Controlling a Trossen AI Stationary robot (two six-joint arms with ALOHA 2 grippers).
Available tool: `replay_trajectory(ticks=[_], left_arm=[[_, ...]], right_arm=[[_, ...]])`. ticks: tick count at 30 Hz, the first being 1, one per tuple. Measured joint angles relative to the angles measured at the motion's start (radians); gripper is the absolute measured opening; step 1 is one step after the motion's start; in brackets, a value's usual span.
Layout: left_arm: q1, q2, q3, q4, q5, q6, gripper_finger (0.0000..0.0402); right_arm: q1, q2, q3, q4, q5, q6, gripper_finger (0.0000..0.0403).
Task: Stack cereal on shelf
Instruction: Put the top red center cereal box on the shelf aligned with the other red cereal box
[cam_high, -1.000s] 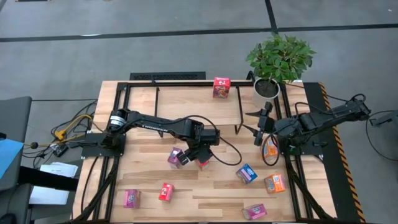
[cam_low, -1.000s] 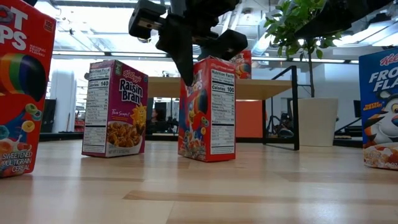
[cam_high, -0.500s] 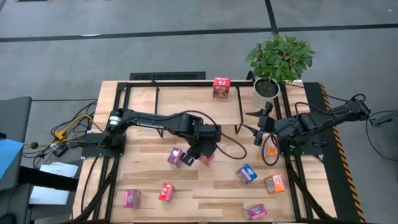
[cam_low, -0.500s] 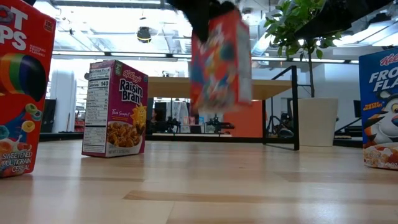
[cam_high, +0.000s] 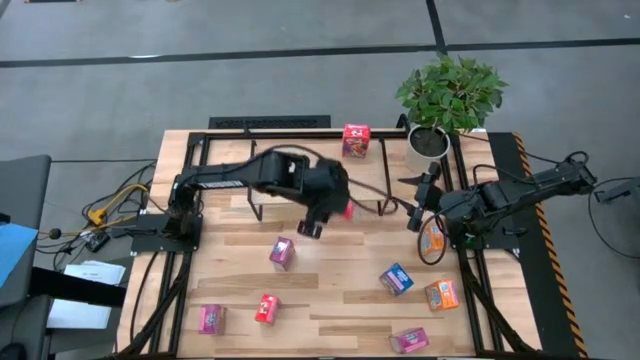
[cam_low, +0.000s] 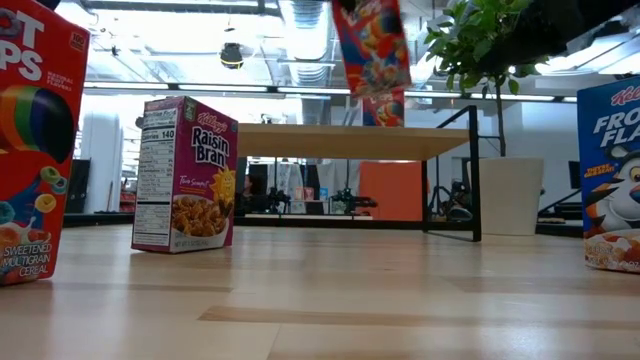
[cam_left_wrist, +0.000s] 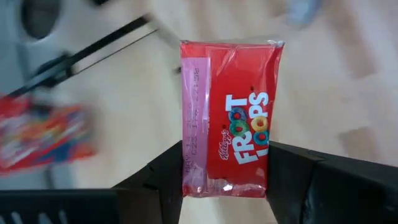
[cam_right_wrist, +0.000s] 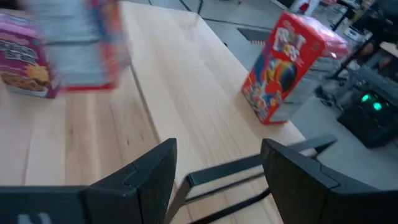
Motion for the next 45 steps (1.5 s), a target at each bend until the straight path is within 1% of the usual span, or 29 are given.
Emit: replay_trajectory(ticks=[2,7,11,13,16,20,23,25,32,42,45], left_arm=[[0.033,-0.009,0.005,-0.004,-0.025,0.007,0.0162],[0.14,-0.013,0.007,0.009,-0.019,0.037,0.0162],[0.229,0.0,0.008,0.021,0.083,0.048,0.0162],[0.261,0.002,0.006,0.032,0.105,0.035,0.0162],[0.291,0.0,0.008,0.081,0.105,0.037,0.0162],[0.314,0.001,0.007,0.11,0.116,0.073,0.0162],[0.318,0.015,0.009,0.113,0.143,0.072,0.0162],[0.318,0.024,0.005,0.082,0.155,0.071,0.0162],[0.319,0.065,0.004,0.082,0.15,0.074,0.0162],[0.32,0.066,0.004,0.105,0.145,0.075,0.0163],[0.32,0.066,0.004,0.108,0.16,0.084,0.0171]], right_arm=[[-0.011,0.0,0.0,-0.019,0.0,0.029,0.026],[-0.038,0.0,0.0,-0.026,-0.003,0.038,0.026],[-0.046,0.0,0.0,-0.027,-0.004,0.04,0.026],[-0.047,0.0,0.0,-0.027,-0.004,0.04,0.026],[-0.047,0.0,0.0,-0.027,-0.004,0.04,0.026],[-0.051,0.0,0.0,-0.02,-0.005,0.041,0.026],[-0.051,0.0,0.0,-0.02,-0.005,0.041,0.026],[-0.051,0.0,0.0,-0.014,-0.006,0.04,0.026],[-0.051,0.001,0.0,-0.009,-0.006,0.04,0.026],[-0.052,0.001,0.0,-0.007,-0.006,0.04,0.026],[-0.052,0.001,0.0,-0.008,-0.006,0.039,0.026]])
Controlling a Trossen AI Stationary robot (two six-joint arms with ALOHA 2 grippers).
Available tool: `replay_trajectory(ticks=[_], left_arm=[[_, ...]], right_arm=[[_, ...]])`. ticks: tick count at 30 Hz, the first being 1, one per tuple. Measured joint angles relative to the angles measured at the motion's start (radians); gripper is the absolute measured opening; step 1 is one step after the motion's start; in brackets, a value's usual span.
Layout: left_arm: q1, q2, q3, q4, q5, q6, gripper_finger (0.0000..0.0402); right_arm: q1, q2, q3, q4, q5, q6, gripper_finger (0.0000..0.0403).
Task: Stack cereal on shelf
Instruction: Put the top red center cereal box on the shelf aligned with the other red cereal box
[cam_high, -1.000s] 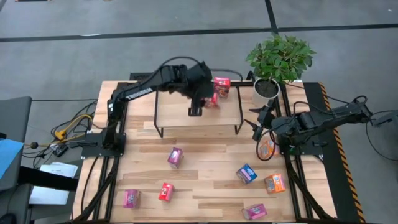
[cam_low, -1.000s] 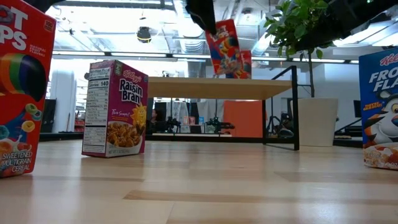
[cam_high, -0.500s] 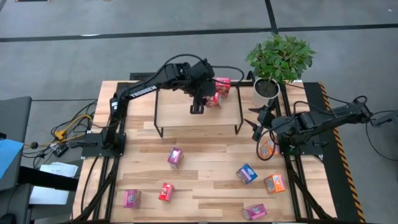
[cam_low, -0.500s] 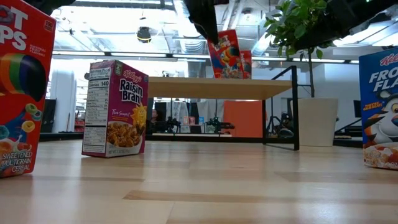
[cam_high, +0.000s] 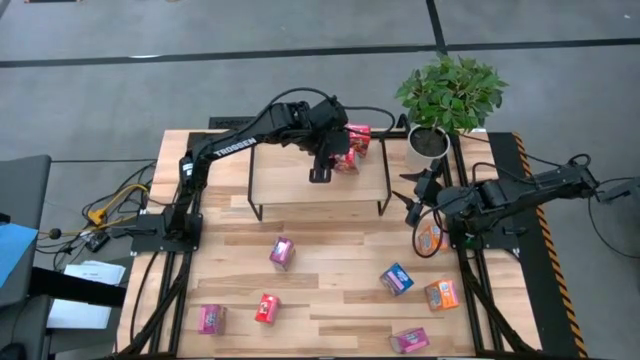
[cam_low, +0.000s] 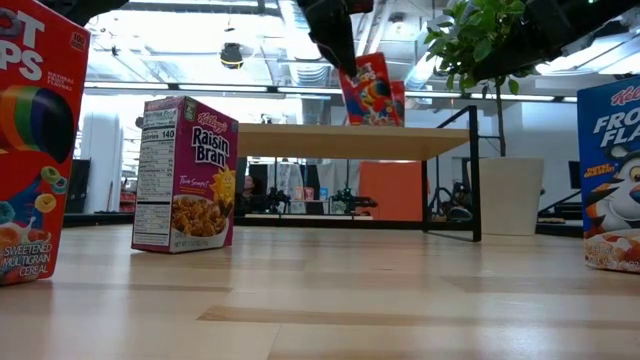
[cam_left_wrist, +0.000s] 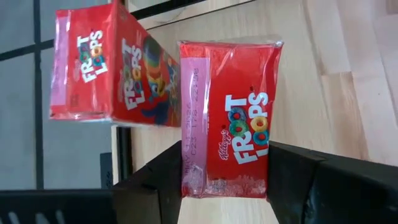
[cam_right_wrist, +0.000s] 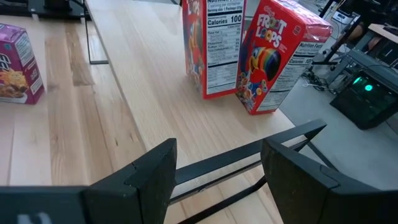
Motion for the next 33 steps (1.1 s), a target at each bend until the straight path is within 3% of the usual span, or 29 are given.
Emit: replay_trajectory(ticks=[12,16,22,26,33], left_arm=[[0.0,0.0,0.0,0.045,-0.008,0.001,0.0253],[-0.002,-0.005,0.0,0.053,-0.06,0.007,0.0266],[-0.012,-0.024,0.002,0.05,-0.162,0.029,0.0268],[-0.031,-0.045,0.002,0.017,-0.286,0.038,0.0267],[-0.049,-0.105,0.003,-0.073,-0.246,-0.031,0.0232]], right_arm=[[0.0,0.0,0.0,-0.001,0.0,0.0,0.026],[0.0,0.0,0.0,-0.001,0.0,0.0,0.026],[0.0,0.0,0.0,-0.003,0.0,0.0,0.026],[0.0,0.0,0.0,-0.007,0.001,-0.002,0.026],[0.001,0.0,0.0,-0.011,0.001,-0.002,0.026]])
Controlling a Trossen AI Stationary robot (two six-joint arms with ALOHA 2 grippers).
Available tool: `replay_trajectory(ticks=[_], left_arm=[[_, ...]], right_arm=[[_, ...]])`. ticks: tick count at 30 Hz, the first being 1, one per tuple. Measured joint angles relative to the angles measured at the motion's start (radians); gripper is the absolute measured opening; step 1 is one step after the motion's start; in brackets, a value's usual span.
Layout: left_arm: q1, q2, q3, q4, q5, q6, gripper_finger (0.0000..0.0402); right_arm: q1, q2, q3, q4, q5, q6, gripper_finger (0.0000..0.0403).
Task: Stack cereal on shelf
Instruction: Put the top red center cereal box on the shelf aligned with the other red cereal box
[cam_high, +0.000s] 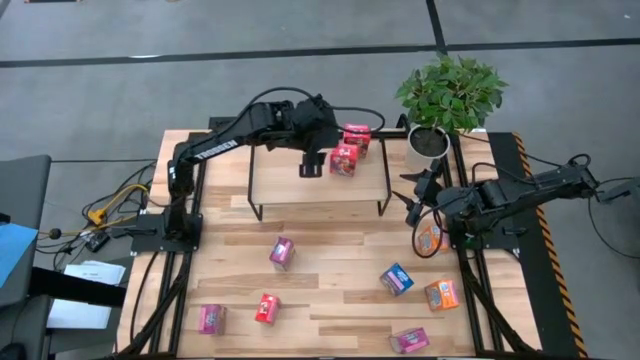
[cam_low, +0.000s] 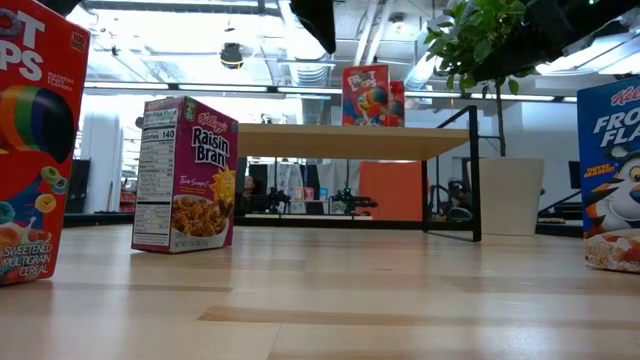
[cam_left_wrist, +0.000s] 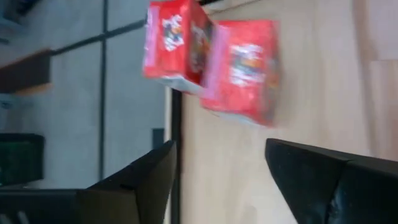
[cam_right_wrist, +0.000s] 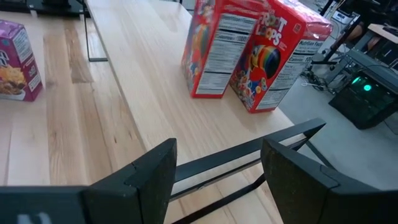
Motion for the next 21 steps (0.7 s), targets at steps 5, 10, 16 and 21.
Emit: replay_trajectory(ticks=[5,10,16,21], left_arm=[[0.031,-0.002,-0.041,-0.018,0.096,-0.047,0.0151],[0.058,0.002,-0.177,0.071,0.117,-0.054,0.0041],[0.066,0.002,-0.285,0.196,0.138,-0.059,0.0012],[0.065,0.002,-0.306,0.249,0.142,-0.082,0.0013]], right_arm=[[0.0,0.0,0.0,0.002,0.0,0.003,0.026],[0.001,0.0,0.0,0.001,-0.006,0.011,0.026],[0.001,0.0,0.0,0.001,-0.025,0.012,0.026],[0.001,0.0,0.0,0.0,-0.026,0.011,0.026]])
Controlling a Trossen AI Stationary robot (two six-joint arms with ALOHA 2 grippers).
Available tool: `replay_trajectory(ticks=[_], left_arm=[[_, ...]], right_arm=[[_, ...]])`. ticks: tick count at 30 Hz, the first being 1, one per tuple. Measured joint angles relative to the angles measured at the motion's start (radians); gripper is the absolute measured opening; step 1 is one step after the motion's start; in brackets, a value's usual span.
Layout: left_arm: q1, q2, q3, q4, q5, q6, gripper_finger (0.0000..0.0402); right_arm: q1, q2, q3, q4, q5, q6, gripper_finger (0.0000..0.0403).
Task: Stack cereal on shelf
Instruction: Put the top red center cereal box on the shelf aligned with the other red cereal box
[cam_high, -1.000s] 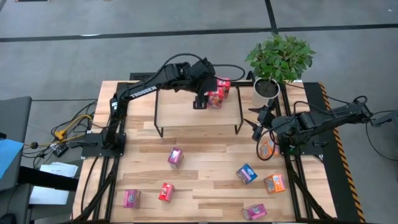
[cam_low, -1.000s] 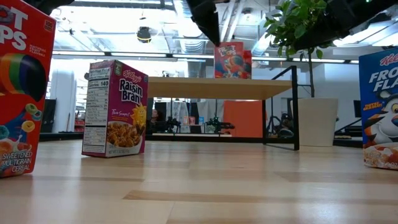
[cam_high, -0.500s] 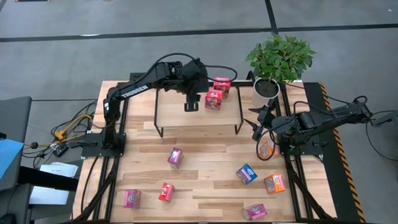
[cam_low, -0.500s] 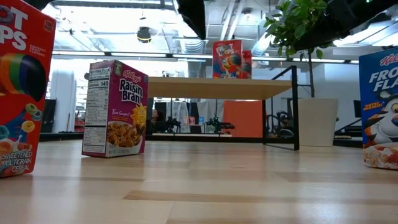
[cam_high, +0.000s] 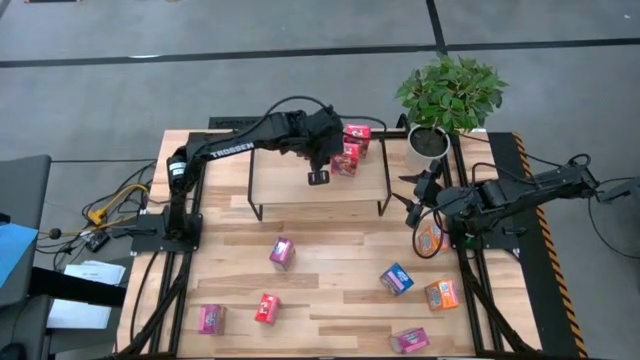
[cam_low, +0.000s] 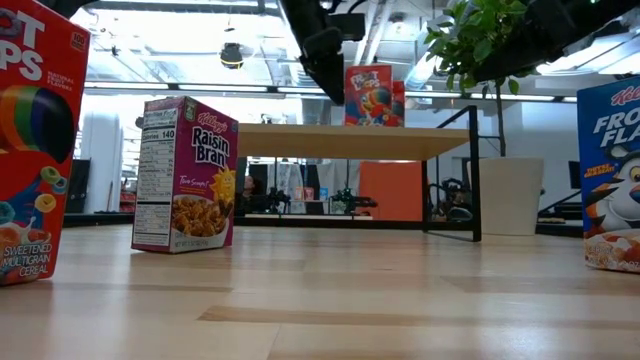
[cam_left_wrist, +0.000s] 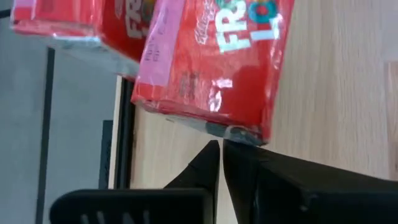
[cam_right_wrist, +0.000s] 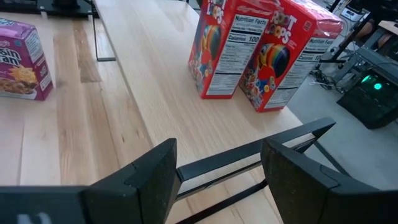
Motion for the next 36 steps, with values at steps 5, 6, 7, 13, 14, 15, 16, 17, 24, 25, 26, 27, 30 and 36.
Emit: replay_trajectory(ticks=[5,6,7,13,14,15,16,17,24,25,26,27,30,36], left_arm=[[0.0,0.0,0.0,0.053,0.038,-0.016,0.0013],[0.0,0.0,0.0,0.062,0.04,-0.016,0.0013],[0.0,0.0,0.0,0.073,0.042,-0.017,0.0013],[0.0,0.0,0.0,0.081,0.055,-0.035,0.0013],[0.0,0.0,0.0,0.081,0.055,-0.035,0.0013],[0.0,0.0,0.0,0.081,0.055,-0.034,0.0013],[-0.001,0.0,0.0,0.082,0.055,-0.034,0.0013],[-0.001,0.0,0.0,0.083,0.055,-0.034,0.0013],[-0.002,0.0,0.0,0.094,0.055,-0.039,0.0013],[-0.002,0.0,0.0,0.094,0.055,-0.041,0.0013],[-0.002,0.0,0.0,0.094,0.057,-0.045,0.0013],[-0.002,0.0,0.0,0.094,0.067,-0.051,0.0013],[-0.002,0.0,0.0,0.097,0.101,-0.055,0.0013],[-0.002,0.0,-0.025,0.128,0.102,-0.052,0.0013]], right_arm=[[0.0,0.0,0.0,-0.014,0.0,0.0,0.026],[0.0,0.0,0.0,-0.016,0.0,0.0,0.026],[0.0,0.0,0.0,-0.015,0.0,0.0,0.026],[-0.001,0.001,0.0,0.062,-0.002,-0.001,0.026],[-0.001,0.006,0.0,0.088,-0.002,-0.001,0.026],[-0.001,0.014,0.0,0.118,-0.002,-0.009,0.026],[-0.001,0.023,0.0,0.147,-0.004,-0.02,0.026],[-0.001,0.035,0.0,0.175,-0.009,-0.036,0.026],[-0.064,0.215,0.0,0.373,-0.027,-0.154,0.0222],[-0.078,0.236,0.0,0.382,-0.027,-0.157,0.0213],[-0.091,0.252,0.0,0.392,-0.029,-0.158,0.0204],[-0.103,0.267,0.0,0.406,-0.029,-0.159,0.0195],[-0.133,0.292,0.0,0.434,-0.051,-0.166,0.0168],[-0.186,0.321,0.0,0.507,-0.164,-0.197,0.0111]])
